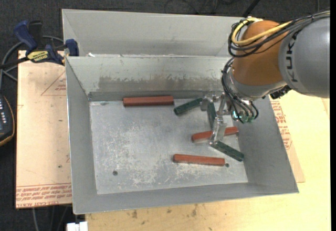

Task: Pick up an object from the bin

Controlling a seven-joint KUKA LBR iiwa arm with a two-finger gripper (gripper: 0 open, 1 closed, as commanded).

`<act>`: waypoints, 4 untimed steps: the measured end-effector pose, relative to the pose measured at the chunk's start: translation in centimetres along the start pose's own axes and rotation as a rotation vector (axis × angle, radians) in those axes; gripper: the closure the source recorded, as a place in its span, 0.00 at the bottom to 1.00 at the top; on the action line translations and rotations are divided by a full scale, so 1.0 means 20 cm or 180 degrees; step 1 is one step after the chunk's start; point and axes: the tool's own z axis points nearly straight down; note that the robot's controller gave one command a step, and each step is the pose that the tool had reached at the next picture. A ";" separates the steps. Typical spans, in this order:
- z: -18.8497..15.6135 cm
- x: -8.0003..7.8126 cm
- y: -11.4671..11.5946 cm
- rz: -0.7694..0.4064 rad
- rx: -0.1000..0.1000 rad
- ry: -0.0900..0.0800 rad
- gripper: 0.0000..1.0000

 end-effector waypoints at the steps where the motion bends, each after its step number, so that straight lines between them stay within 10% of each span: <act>1: 0.38 0.21 -0.05 0.0013 -0.0003 0.0005 0.00; 2: 0.35 0.18 -0.05 0.0003 0.0004 -0.0039 1.00; 3: -0.21 0.18 -0.10 -0.0331 0.0009 -0.0053 1.00; 4: -0.36 0.19 -0.11 -0.0381 0.0006 -0.0039 1.00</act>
Offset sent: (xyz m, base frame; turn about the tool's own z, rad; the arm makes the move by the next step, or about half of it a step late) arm -0.0398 -0.0094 -0.0720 0.0002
